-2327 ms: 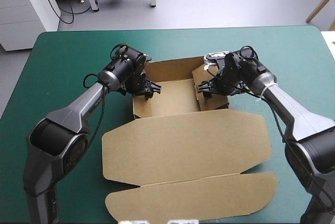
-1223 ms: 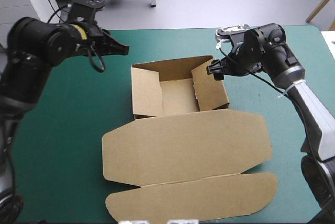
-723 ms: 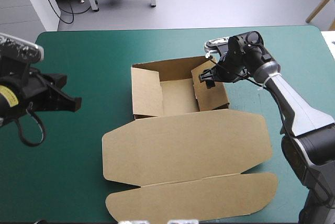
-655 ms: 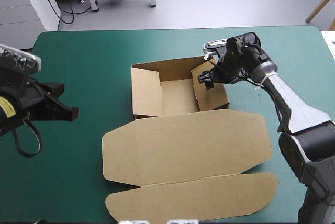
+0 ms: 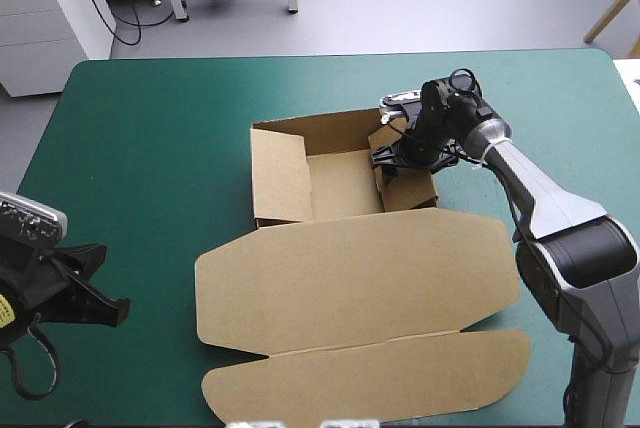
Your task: Fold the box
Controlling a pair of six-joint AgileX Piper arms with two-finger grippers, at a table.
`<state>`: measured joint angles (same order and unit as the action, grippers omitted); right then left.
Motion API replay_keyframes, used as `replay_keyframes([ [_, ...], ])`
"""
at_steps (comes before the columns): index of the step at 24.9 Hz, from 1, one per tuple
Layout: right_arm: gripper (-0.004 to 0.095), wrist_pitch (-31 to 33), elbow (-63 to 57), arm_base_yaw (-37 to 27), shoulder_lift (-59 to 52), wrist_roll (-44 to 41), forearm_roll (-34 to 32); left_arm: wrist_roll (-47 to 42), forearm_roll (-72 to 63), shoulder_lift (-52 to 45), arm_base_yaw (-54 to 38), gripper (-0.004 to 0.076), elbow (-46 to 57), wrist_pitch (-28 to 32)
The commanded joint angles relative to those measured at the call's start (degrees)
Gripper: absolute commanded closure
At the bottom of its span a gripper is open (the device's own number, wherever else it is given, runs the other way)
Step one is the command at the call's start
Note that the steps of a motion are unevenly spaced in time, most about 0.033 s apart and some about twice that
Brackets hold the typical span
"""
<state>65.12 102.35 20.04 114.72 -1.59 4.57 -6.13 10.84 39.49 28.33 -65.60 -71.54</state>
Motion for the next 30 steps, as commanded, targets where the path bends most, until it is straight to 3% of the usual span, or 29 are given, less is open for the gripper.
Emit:
replay_keyframes([
  [1,0.0206,-0.07,1.53,-0.37,-3.10,0.70,0.09,-0.07,0.11,-0.16,0.10,0.0734,-1.13,-2.61],
  [4,0.0469,0.30,1.53,-0.37,-3.10,1.10,-0.02,-0.07,0.11,-0.29,0.10,0.0734,-1.13,-2.61],
  [7,0.0885,0.30,1.53,-0.37,-3.10,1.10,-0.54,-0.07,0.11,-0.29,0.10,0.0734,-1.13,-2.61],
  [8,0.0916,0.62,1.53,-0.37,-3.10,0.84,-0.78,-0.07,0.11,-0.29,0.10,0.0734,-1.13,-2.61],
  [14,0.0927,1.74,1.75,-1.44,-3.20,1.10,-1.52,-0.07,0.11,-0.29,0.10,0.0734,-1.13,-2.61],
  [19,0.0927,1.86,3.36,-7.08,-4.16,2.26,-1.62,-0.07,0.11,-0.29,0.10,0.0734,-1.13,-2.61],
  [25,0.0927,1.89,12.50,-27.86,-5.35,3.27,-1.62,-0.07,0.11,-0.29,0.10,0.0734,-1.13,-2.61],
  [30,0.0927,-4.30,12.51,-43.57,-4.04,2.39,-1.51,-0.07,0.43,-0.29,0.10,0.0734,-1.13,-2.61],
])
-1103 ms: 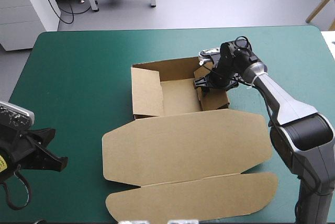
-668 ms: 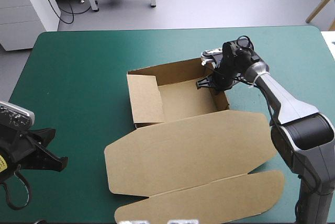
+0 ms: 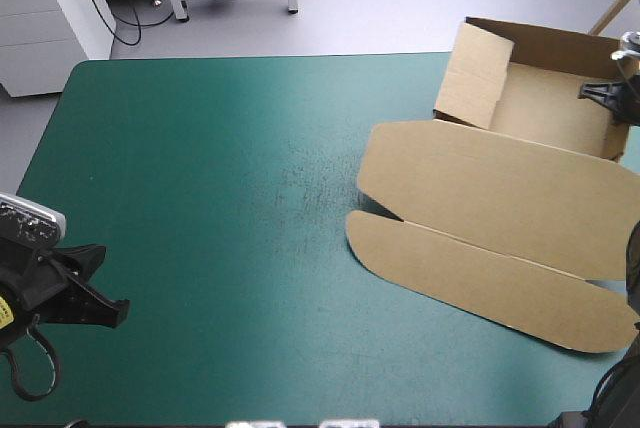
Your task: Fold the box
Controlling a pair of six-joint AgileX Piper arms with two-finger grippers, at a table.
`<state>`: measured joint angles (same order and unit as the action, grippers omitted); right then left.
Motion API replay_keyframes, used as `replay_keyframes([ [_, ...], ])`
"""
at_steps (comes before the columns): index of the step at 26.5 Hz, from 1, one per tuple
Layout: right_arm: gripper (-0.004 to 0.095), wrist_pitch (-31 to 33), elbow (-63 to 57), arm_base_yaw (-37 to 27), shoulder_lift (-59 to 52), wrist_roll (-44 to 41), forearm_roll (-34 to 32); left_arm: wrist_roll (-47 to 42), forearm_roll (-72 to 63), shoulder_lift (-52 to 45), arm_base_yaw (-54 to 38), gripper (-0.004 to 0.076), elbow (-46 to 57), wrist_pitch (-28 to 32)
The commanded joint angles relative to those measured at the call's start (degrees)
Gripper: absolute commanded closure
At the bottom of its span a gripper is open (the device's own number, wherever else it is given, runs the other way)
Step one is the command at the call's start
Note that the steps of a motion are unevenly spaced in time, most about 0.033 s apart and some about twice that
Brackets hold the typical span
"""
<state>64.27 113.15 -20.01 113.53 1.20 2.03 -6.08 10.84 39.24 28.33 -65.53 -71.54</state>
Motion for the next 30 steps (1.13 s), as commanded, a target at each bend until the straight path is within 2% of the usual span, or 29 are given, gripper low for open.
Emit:
replay_keyframes([
  [1,0.0927,-4.41,1.71,-5.64,-2.45,-0.67,1.15,-0.11,0.43,-0.03,0.10,0.0734,-1.20,-2.61],
  [6,0.0909,-6.60,1.71,-9.46,-1.38,-0.09,1.01,-0.11,0.57,-0.03,0.10,0.0734,-1.20,-2.61],
  [10,0.0754,-6.19,1.71,-9.47,-0.62,0.36,1.28,-0.11,0.54,-0.03,0.10,0.0734,-1.20,-2.61],
  [13,0.0521,-5.07,1.71,-9.47,-0.35,0.65,1.29,-0.11,1.02,-0.03,0.10,0.0734,-1.20,-2.61],
  [16,0.0226,-3.25,1.71,-9.47,-0.35,0.65,-0.02,-0.11,1.02,-0.03,0.10,0.0734,-1.20,-2.61],
  [18,0.0102,-1.13,1.71,-9.47,-0.35,-0.08,-0.30,-0.11,1.02,-0.03,0.10,0.0734,-1.20,-2.61],
  [20,0.0070,0.59,1.71,-9.47,-0.35,-0.20,-0.05,-0.11,1.02,-0.03,0.10,0.0734,-1.20,-2.61],
  [24,0.0071,3.64,2.46,-9.47,-1.02,0.19,2.19,-0.11,2.16,-0.03,0.10,0.0734,-1.20,-2.61],
  [30,0.0090,4.71,4.60,-9.47,-6.39,2.82,8.83,-0.11,3.83,-0.03,0.10,0.0734,-1.20,-2.61],
])
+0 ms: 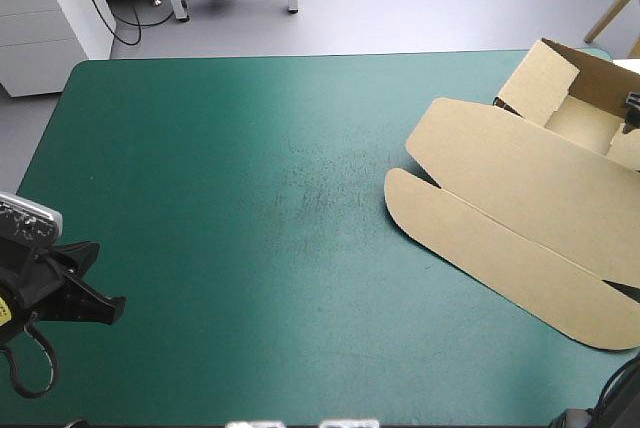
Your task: Fold the box
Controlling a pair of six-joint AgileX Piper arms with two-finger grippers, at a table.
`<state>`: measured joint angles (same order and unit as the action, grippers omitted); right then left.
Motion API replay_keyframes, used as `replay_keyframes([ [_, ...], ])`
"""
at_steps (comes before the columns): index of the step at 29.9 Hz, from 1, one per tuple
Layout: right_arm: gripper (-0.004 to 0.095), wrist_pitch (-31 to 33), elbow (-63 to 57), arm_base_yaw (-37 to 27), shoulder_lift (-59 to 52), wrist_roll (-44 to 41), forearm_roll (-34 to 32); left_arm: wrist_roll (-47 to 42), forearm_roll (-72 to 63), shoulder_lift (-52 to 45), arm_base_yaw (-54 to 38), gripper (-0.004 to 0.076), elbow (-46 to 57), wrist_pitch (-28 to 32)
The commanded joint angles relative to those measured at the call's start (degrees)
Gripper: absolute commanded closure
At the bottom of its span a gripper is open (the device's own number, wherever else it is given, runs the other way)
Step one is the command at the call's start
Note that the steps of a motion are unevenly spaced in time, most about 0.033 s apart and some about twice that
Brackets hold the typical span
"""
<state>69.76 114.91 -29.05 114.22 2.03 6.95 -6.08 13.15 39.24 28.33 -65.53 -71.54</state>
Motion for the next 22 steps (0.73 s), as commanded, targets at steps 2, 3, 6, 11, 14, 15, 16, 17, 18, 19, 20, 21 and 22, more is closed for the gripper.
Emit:
replay_keyframes([
  [2,0.0135,-0.78,2.52,-0.31,-10.67,3.80,9.93,-0.11,1.53,-0.03,0.10,0.0734,-1.20,-2.61],
  [3,0.0161,-0.78,1.99,0.12,-12.23,5.21,13.25,-0.11,1.41,-0.03,0.10,0.0734,-1.20,-2.61],
  [6,0.0292,-0.78,-0.58,2.76,-17.63,9.97,18.40,-0.11,1.28,-0.03,0.10,0.0734,-1.20,-2.61],
  [11,0.0759,-0.89,-6.30,10.52,-25.33,12.78,18.62,-0.11,1.28,-0.03,0.10,0.0734,-1.20,-2.61],
  [14,0.0916,-1.51,-11.04,15.73,-29.95,14.67,18.62,-1.69,1.04,-0.03,0.10,0.0734,-1.20,-2.61],
  [15,0.0918,-1.60,-12.54,17.54,-31.14,16.06,18.62,-2.89,1.03,-0.03,0.10,0.0734,-1.20,-2.61],
  [16,0.0924,-1.79,-14.61,19.30,-32.63,17.26,18.62,-4.73,0.91,-0.03,0.10,0.0734,-1.20,-2.61],
  [17,0.0927,-2.44,-16.84,20.92,-34.16,18.07,18.62,-6.45,0.91,-0.03,0.10,0.0734,-1.20,-2.49],
  [18,0.0927,-3.41,-19.21,22.33,-35.65,18.59,18.62,-6.99,0.91,-0.03,0.10,0.0734,-1.20,-2.49],
  [19,0.0927,-4.43,-21.21,23.33,-36.91,18.93,18.62,-6.99,0.91,-0.03,0.10,0.0734,-1.20,-2.49],
  [20,0.0927,-5.95,-23.79,24.43,-38.53,19.32,18.62,-6.89,0.91,-0.12,0.10,0.0734,-1.20,-2.17],
  [21,0.0927,-7.66,-26.41,25.36,-40.29,19.36,18.62,-6.43,0.91,-0.55,0.10,0.0734,-0.89,-1.44],
  [22,0.0927,-9.22,-29.12,25.98,-42.10,19.77,18.62,-5.64,0.91,-0.93,0.10,0.0734,-0.30,-0.13],
])
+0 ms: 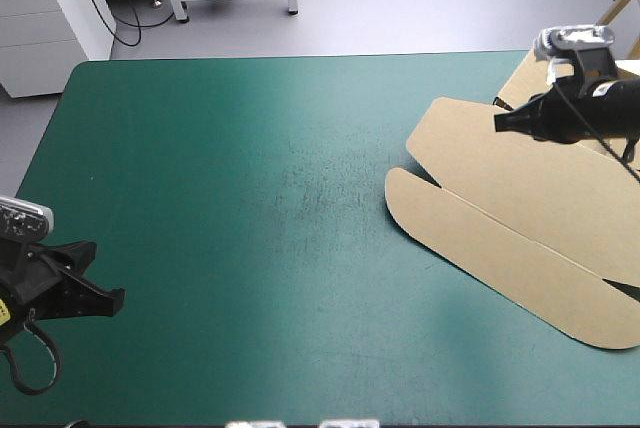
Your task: Fold the box
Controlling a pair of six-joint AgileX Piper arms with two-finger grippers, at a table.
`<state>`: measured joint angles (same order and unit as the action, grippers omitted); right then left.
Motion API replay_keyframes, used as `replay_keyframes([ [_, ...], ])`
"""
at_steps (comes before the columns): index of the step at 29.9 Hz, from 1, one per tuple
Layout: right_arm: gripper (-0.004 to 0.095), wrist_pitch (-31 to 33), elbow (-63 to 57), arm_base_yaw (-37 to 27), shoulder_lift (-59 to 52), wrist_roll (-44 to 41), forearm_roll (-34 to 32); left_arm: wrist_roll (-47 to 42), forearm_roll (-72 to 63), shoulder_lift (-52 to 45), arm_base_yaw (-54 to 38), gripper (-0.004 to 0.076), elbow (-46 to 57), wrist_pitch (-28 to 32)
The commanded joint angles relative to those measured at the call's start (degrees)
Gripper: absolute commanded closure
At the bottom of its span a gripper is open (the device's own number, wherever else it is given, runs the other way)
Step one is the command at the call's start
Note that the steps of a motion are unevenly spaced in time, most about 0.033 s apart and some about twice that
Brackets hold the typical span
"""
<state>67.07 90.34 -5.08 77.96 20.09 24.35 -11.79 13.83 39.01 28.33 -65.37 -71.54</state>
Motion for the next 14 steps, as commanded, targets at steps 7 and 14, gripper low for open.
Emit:
replay_keyframes([
  [7,0.0927,-16.84,-22.31,4.15,-19.57,5.91,1.78,-0.38,0.23,-7.58,0.10,0.0734,10.82,9.90],
  [14,0.0927,-25.84,-39.14,4.15,-32.82,7.92,1.67,-0.38,0.23,-15.71,0.10,0.0734,25.10,20.05],
])
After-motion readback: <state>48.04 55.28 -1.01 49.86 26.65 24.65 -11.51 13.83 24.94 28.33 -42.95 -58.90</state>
